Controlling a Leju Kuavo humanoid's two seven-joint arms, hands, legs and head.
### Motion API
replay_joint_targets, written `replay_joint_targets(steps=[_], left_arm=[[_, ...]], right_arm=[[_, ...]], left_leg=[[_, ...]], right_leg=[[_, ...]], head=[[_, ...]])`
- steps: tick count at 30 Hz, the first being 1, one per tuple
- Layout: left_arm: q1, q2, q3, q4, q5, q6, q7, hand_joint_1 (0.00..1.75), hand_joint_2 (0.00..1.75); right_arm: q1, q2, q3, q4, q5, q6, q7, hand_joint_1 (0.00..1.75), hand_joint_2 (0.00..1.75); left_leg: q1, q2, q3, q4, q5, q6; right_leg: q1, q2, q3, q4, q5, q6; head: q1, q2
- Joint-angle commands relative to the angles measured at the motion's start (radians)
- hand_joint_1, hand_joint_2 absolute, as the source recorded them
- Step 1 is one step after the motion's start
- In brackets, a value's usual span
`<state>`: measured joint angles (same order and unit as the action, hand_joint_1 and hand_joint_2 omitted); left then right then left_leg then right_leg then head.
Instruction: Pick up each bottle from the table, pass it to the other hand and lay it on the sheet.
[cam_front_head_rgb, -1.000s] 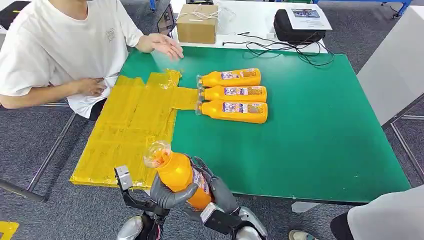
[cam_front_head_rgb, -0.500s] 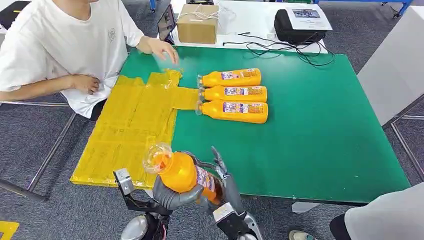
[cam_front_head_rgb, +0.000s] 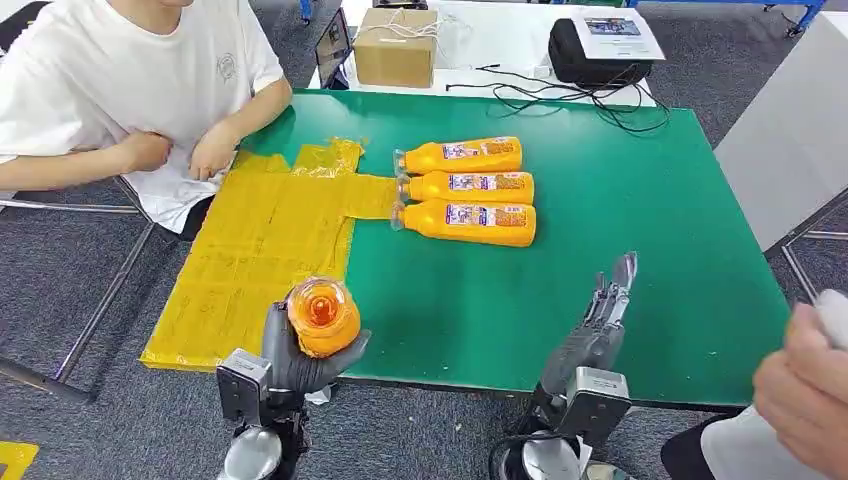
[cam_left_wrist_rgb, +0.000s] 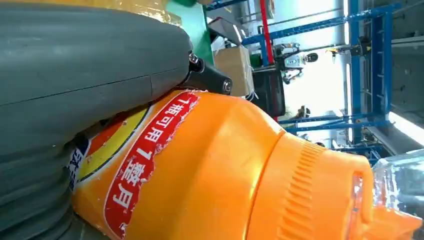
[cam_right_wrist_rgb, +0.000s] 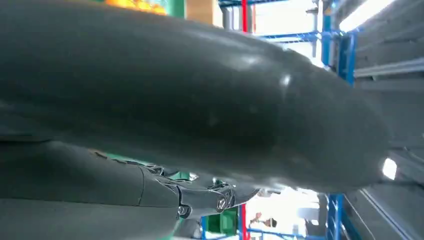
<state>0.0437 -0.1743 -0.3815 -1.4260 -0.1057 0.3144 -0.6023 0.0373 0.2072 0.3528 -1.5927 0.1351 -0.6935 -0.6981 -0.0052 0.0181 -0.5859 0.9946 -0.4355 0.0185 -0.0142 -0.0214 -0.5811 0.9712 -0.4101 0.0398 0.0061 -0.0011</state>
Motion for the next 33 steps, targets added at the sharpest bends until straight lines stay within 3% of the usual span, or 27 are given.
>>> replay_joint_targets(steps=[1, 3, 9, 13, 20, 29, 33], left_arm=[[-0.119, 0.028, 0.025, 0.198, -0.282, 0.189, 0.083, 1.75, 1.75], [-0.171, 0.032, 0.038, 0.291, -0.406, 0.275, 0.124, 1.75, 1.75], [-0.171, 0.032, 0.038, 0.291, -0.406, 0.275, 0.124, 1.75, 1.75], [-0.293, 0.035, 0.061, 0.484, -0.608, 0.352, 0.210, 1.75, 1.75], [-0.481, 0.044, 0.072, 0.785, -0.730, 0.258, 0.295, 1.75, 1.75], [-0.584, 0.093, 0.068, 0.997, -0.813, 0.196, 0.352, 1.75, 1.75], [-0.597, 0.085, 0.095, 0.998, -0.798, 0.182, 0.343, 1.75, 1.75]], right_arm=[[-0.002, 0.033, -0.071, -0.041, 0.009, -0.005, 0.000, 0.00, 0.00], [-0.010, 0.026, -0.049, -0.023, -0.011, -0.005, 0.000, 0.00, 0.00], [-0.010, 0.026, -0.049, -0.023, -0.011, -0.005, 0.000, 0.00, 0.00], [-0.029, 0.013, 0.002, 0.035, -0.051, 0.013, 0.000, 0.00, 0.00], [-0.036, 0.029, 0.017, 0.082, -0.075, 0.080, 0.000, 0.00, 0.00], [-0.039, 0.039, 0.014, 0.104, -0.078, 0.125, 0.000, 0.00, 0.00], [-0.031, 0.041, 0.003, 0.097, -0.085, 0.119, 0.000, 0.00, 0.00]], left_leg=[[0.002, -0.005, 0.003, 0.000, -0.001, -0.002], [0.002, -0.003, 0.005, -0.001, -0.001, -0.002], [0.001, -0.001, 0.002, -0.001, 0.000, -0.001], [0.002, -0.002, 0.004, -0.001, -0.001, -0.002], [0.001, -0.002, 0.002, -0.001, 0.001, -0.001], [0.002, 0.000, 0.003, -0.001, 0.001, -0.002], [0.004, 0.001, 0.006, 0.000, 0.000, -0.004]], right_leg=[[0.002, -0.001, 0.004, 0.000, -0.002, -0.003], [0.002, 0.000, 0.006, -0.002, -0.001, -0.002], [0.001, 0.001, 0.003, -0.001, 0.000, -0.001], [0.001, 0.001, 0.005, -0.002, -0.001, -0.002], [0.001, 0.000, 0.003, -0.001, 0.001, -0.001], [0.002, 0.003, 0.004, 0.000, 0.000, -0.002], [0.003, 0.006, 0.006, 0.000, 0.000, -0.003]], head=[[0.000, 0.000], [0.000, 0.000], [0.000, 0.000], [0.000, 0.000], [0.000, 0.000], [0.000, 0.000], [0.000, 0.000]])
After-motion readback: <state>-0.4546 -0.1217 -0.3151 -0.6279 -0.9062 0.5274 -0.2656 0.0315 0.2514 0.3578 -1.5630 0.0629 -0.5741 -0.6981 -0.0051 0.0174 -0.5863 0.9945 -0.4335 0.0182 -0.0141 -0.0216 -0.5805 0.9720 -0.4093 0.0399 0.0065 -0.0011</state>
